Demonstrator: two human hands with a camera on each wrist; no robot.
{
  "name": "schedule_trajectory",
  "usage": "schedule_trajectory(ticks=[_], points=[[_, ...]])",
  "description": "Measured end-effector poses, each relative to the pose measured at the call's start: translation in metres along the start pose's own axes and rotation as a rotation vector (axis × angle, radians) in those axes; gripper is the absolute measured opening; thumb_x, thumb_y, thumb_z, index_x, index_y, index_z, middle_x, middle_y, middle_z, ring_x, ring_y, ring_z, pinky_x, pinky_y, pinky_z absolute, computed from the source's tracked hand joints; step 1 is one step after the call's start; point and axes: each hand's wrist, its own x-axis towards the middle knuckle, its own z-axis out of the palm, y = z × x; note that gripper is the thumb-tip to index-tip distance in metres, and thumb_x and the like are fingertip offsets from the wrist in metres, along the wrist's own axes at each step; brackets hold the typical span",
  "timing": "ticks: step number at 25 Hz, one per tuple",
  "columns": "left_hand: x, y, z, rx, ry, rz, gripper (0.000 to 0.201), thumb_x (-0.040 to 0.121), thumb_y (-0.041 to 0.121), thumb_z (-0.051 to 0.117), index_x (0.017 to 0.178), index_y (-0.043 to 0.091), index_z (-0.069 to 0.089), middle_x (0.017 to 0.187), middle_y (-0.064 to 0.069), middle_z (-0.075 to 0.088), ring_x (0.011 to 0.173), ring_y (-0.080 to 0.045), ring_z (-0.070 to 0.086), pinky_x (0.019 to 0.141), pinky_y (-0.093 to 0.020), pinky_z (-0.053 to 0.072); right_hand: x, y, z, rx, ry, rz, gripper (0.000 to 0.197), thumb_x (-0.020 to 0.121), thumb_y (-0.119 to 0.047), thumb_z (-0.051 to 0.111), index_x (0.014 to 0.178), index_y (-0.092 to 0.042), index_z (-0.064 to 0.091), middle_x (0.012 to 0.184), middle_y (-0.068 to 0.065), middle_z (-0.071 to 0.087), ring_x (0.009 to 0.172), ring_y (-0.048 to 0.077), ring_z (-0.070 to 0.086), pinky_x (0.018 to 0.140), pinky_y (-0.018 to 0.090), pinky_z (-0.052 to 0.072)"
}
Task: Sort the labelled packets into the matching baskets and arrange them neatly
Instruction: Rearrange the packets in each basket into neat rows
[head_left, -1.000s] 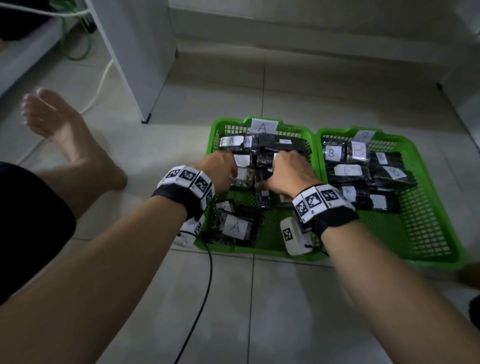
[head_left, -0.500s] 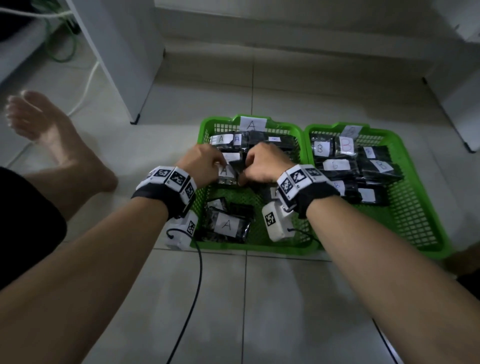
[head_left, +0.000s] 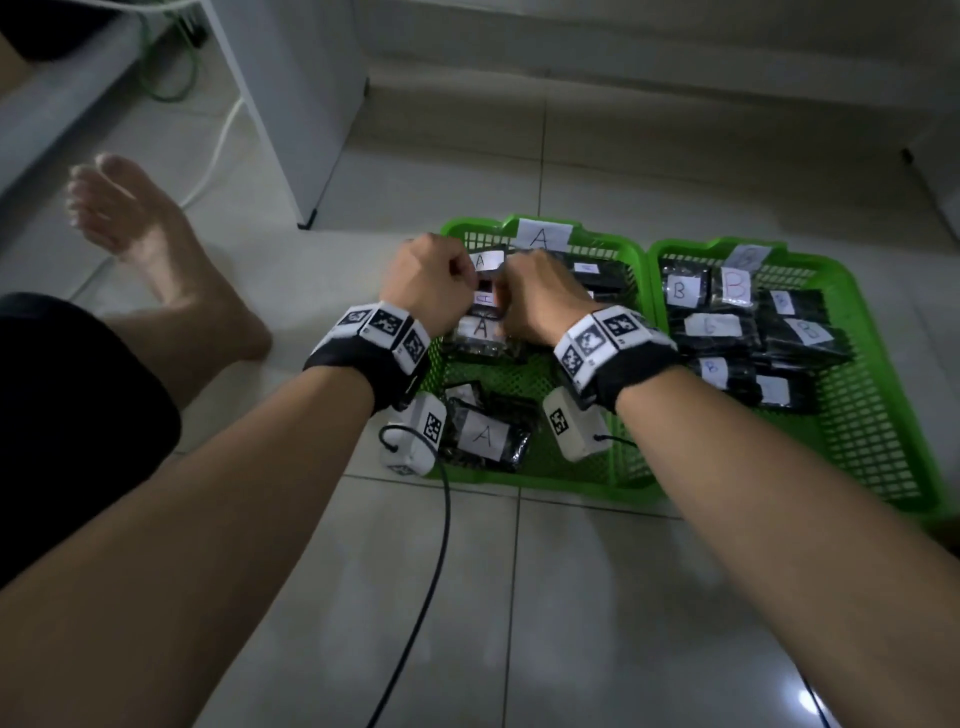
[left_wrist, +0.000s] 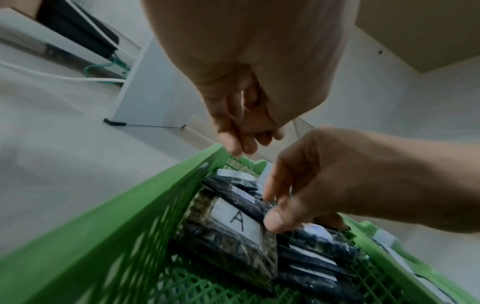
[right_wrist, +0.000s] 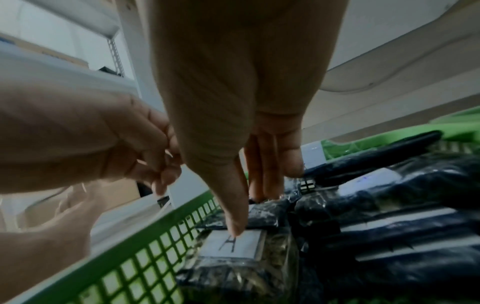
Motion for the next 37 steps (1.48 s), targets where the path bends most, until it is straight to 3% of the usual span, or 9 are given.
schedule_trajectory(ticks=[5,10,14,19,23,28,31,35,37], points=[[-0.032,0.017,0.019,0.376,-0.675,0.138,0.017,0.085,0.012,0.066,0.098,0.019,0.076,0.102,0.001,0.07,0.098,-0.018,0.066,0.087,-0.031,0.055,-0.048,0.022,0.017,-0.058,-0.548,0.01,0.043,0.077,-0.025,0.087,0.111,-0.006,0.07,0.105,0.009,0.073,0.079,0.018,0.064,0.052,0.025,0.05],[-0.043,0.009,0.04,0.614,-0.811,0.153,0.042,0.069,0.017,0.085,0.108,0.011,0.07,0.113,-0.007,0.067,0.104,-0.025,0.064,0.087,-0.034,0.054,-0.062,0.024,0.024,0.046,-0.541,0.031,0.035,0.07,-0.038,0.09,0.087,-0.011,0.076,0.079,0.002,0.071,0.067,0.016,0.063,0.051,0.022,0.048],[-0.037,0.012,0.035,0.587,-0.885,0.15,0.037,0.072,0.023,0.086,0.105,0.017,0.07,0.106,0.0,0.066,0.103,-0.022,0.064,0.082,-0.032,0.052,-0.063,0.038,0.003,0.271,-0.658,0.124,0.034,0.075,-0.03,0.083,0.094,-0.003,0.077,0.09,0.013,0.078,0.083,0.029,0.075,0.067,0.038,0.06],[-0.005,0.01,-0.012,0.179,-0.737,0.037,0.022,0.086,0.024,0.073,0.108,0.023,0.068,0.105,0.003,0.069,0.093,-0.017,0.066,0.083,-0.032,0.052,-0.078,0.082,-0.028,1.194,-0.353,0.315,0.024,0.099,-0.009,0.048,0.113,0.009,0.053,0.101,0.031,0.069,0.078,0.039,0.072,0.062,0.038,0.06],[0.015,0.008,-0.026,-0.053,-0.582,0.022,0.024,0.093,0.022,0.066,0.117,0.027,0.067,0.096,0.002,0.072,0.085,-0.017,0.069,0.079,-0.033,0.057,-0.091,0.106,-0.029,1.513,-0.227,0.3,0.027,0.1,-0.006,0.053,0.123,0.003,0.043,0.092,0.027,0.063,0.075,0.038,0.072,0.061,0.04,0.061],[0.019,-0.006,-0.008,-0.331,-0.347,-0.075,0.019,0.091,0.012,0.067,0.108,0.021,0.066,0.105,-0.007,0.07,0.079,-0.018,0.065,0.071,-0.035,0.057,-0.094,0.109,-0.026,1.445,-0.013,0.376,0.071,0.09,0.003,0.067,0.152,-0.001,0.032,0.1,0.028,0.071,0.075,0.032,0.074,0.053,0.033,0.06],[0.037,-0.013,-0.008,-0.148,-0.067,0.006,0.02,0.09,0.013,0.066,0.107,0.023,0.066,0.102,-0.003,0.068,0.081,-0.015,0.062,0.068,-0.024,0.045,-0.094,0.107,-0.03,1.323,0.091,0.398,0.062,0.092,0.005,0.063,0.149,-0.006,0.041,0.101,0.024,0.07,0.07,0.026,0.073,0.054,0.032,0.061],[0.063,-0.008,0.004,-0.083,-0.088,0.046,0.02,0.093,0.017,0.061,0.111,0.024,0.068,0.097,0.001,0.068,0.077,-0.009,0.064,0.061,-0.013,0.042,-0.088,0.102,-0.025,1.24,0.259,0.394,0.047,0.092,-0.001,0.067,0.133,-0.024,0.062,0.109,0.014,0.07,0.072,0.024,0.074,0.053,0.03,0.06],[0.072,-0.006,0.018,0.009,-0.094,0.085,0.021,0.094,0.016,0.06,0.113,0.022,0.068,0.105,-0.002,0.066,0.093,-0.017,0.065,0.075,-0.019,0.047,-0.084,0.101,-0.019,1.263,0.366,0.425,0.043,0.091,-0.001,0.069,0.128,-0.022,0.067,0.107,0.011,0.072,0.071,0.022,0.075,0.053,0.028,0.059]])
